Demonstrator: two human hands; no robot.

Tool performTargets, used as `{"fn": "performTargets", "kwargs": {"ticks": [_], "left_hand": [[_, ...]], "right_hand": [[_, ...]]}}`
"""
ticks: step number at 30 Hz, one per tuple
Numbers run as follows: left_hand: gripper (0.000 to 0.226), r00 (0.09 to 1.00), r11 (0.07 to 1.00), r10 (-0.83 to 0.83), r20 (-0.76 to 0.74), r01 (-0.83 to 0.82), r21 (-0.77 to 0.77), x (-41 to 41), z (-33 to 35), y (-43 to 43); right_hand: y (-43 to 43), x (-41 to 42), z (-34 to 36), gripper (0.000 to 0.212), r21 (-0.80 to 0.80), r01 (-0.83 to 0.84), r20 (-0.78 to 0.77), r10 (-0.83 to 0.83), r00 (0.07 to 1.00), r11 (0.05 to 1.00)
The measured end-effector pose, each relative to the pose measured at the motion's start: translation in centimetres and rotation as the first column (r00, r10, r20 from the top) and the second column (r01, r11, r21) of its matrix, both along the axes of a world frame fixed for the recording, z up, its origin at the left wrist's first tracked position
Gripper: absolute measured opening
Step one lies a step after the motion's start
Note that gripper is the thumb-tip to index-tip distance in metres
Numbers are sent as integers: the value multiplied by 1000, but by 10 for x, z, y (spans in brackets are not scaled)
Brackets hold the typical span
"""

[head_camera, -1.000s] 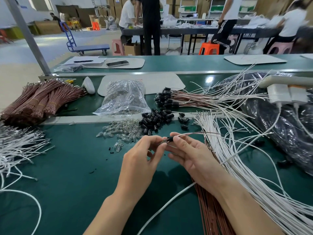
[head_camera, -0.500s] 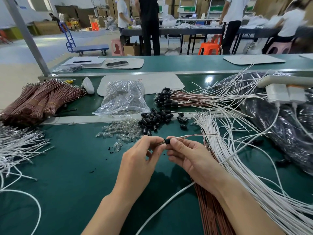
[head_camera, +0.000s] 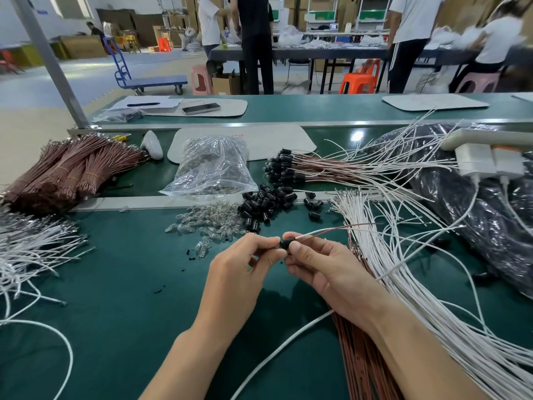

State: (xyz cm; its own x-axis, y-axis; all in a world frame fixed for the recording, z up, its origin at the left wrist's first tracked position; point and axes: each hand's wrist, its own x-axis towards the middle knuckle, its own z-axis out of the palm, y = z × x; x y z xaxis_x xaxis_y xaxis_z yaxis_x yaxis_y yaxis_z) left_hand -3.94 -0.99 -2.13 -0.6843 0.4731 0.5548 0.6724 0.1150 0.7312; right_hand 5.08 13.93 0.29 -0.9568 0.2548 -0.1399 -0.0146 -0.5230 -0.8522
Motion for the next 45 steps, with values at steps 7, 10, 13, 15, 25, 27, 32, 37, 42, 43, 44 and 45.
{"fn": "performTargets", "kwargs": {"ticks": [7, 10, 13, 15, 25, 27, 32, 37, 42, 43, 44, 45], "left_hand": [[22, 999, 1000, -10, -30, 9, -22, -3, 5, 2], [20, 999, 998, -6, 52, 9, -57, -2, 2, 2], [14, 987, 996, -12, 160, 26, -90, 1, 0, 3], [25, 981, 990, -20, 194, 46, -132, 5, 0, 5], [50, 976, 961, 112, 188, -58, -270, 11, 9, 7], [49, 973, 958, 133, 189, -77, -278, 13, 9, 8], [46, 976, 944, 169, 137, -120, -308, 13, 8, 10], [49, 976, 924, 213, 42, -188, -333, 12, 6, 11], [51, 975, 900, 220, 13, -198, -388, 10, 5, 12], [52, 976, 892, 217, 2, -197, -406, 10, 5, 12], [53, 977, 883, 214, -12, -199, -425, 11, 5, 11], [54, 977, 872, 213, -24, -201, -446, 11, 5, 11]], "right_hand": [[-5, -4, 0, 23, -12, 93, 14, -93, 996, 996], [-5, -5, -1, 17, 15, 165, 17, -165, 986, 986], [-7, -4, -2, 16, 117, 226, -10, -226, 974, 967], [-9, -4, -2, 19, 205, 264, -35, -262, 964, 943], [-15, -6, -2, 23, 230, 224, -76, -212, 974, 947], [-14, -6, -2, 19, 247, 231, -69, -221, 973, 941], [-15, -4, -5, 10, 269, 210, -72, -198, 978, 940], [-14, -6, -4, 8, 310, 236, -63, -228, 972, 921], [-13, -6, -5, 6, 318, 239, -66, -230, 971, 918], [-13, -6, -5, 6, 314, 238, -65, -229, 971, 919], [-13, -6, -5, 6, 310, 237, -64, -228, 972, 921], [-13, -6, -6, 5, 304, 235, -62, -227, 972, 923]]}}
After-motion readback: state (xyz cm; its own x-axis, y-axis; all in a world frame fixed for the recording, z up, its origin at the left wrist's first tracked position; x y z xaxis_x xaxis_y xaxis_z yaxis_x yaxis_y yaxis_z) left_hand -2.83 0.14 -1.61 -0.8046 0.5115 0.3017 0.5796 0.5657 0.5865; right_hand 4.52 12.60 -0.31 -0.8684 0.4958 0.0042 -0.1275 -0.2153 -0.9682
